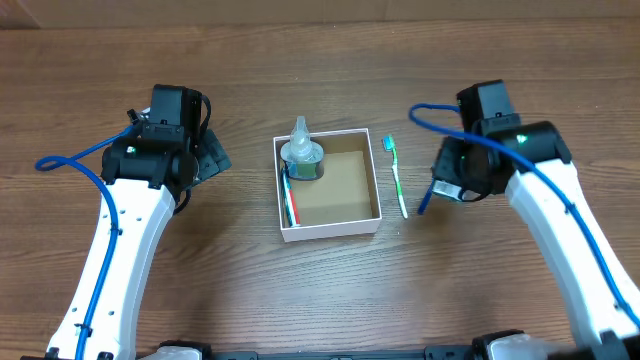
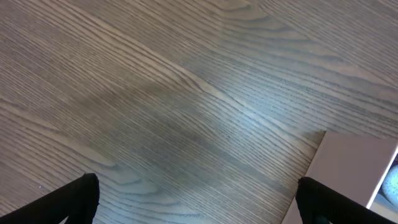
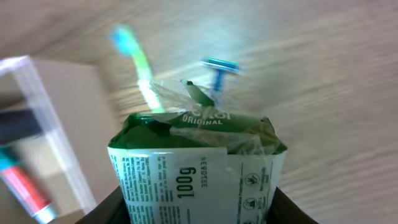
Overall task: Pack container
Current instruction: 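Carry the soap bar with the right gripper and release it in the box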
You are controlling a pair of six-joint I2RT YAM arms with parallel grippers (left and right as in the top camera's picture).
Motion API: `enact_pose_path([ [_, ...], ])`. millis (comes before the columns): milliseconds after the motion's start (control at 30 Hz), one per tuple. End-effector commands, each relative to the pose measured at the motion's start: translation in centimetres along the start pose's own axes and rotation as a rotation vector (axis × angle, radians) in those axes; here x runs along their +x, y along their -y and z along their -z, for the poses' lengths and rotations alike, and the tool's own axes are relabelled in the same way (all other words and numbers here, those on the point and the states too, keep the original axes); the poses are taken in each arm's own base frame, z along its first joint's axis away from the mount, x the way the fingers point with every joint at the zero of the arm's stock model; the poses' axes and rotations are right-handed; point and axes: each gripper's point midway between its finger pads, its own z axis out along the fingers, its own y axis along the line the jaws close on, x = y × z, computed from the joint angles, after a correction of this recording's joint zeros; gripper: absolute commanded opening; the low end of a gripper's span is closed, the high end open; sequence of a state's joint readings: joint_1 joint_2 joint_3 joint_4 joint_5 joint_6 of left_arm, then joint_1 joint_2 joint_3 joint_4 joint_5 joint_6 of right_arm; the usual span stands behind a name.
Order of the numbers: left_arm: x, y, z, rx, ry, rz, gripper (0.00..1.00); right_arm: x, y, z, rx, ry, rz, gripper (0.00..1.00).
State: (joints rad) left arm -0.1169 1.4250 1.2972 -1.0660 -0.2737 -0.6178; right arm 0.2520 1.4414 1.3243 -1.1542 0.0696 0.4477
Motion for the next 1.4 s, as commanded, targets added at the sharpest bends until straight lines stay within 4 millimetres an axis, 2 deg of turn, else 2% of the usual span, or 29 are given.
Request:
enact_pose_path([
  [0,-0.5,0.1,0.3,0.002,0.015,-0.016,1.00,1.5,-5.8,2.7,-0.157,0.046,0.089,0.28],
  [133,-0.5,0.1,0.3,0.002,0.015,-0.016,1.00,3.3,-11.3,2.9,-0.246,0.078,0.186,0.28],
  [233,-0.5,0.1,0.3,0.002,0.015,-0.016,1.00,3.9,-14.2,2.2,-0.263,0.120,0.244,0.28],
  [300,-0.5,0.1,0.3,0.003,0.015,-0.016,1.00,4.4,-15.2,1.4,-0.258,0.119,0.264,0.28],
  [533,-0.5,0.1,0.3,0.003,0.015,-0.016,1.00,5.3,-15.9,-3.2,-0.185,0.048,0.300,0.29],
  [600,-0.5,0.1,0.3,0.002,0.015,-0.016,1.00,5.4,-16.0,-3.9,-0.179,0.040,0.301,0.29],
  [967,-0.5,0.1,0.3,0.002,0.015,-0.016,1.00,6.3,-16.5,-4.9,-0.174,0.011,0.319,0.29],
  [1167,-0.5,0.1,0.3,0.003,0.015,-0.016,1.00,7.8,-17.5,-7.0,-0.157,-0.022,0.357,0.31],
  [1300,-0.5,0.1,0.3,0.002,0.015,-0.016,1.00,8.1,-17.7,-7.2,-0.154,-0.028,0.363,0.34],
  [1367,-0.5,0.1,0.3,0.002,0.015,-0.016,1.00,8.2,-17.6,-7.3,-0.152,-0.032,0.365,0.41],
])
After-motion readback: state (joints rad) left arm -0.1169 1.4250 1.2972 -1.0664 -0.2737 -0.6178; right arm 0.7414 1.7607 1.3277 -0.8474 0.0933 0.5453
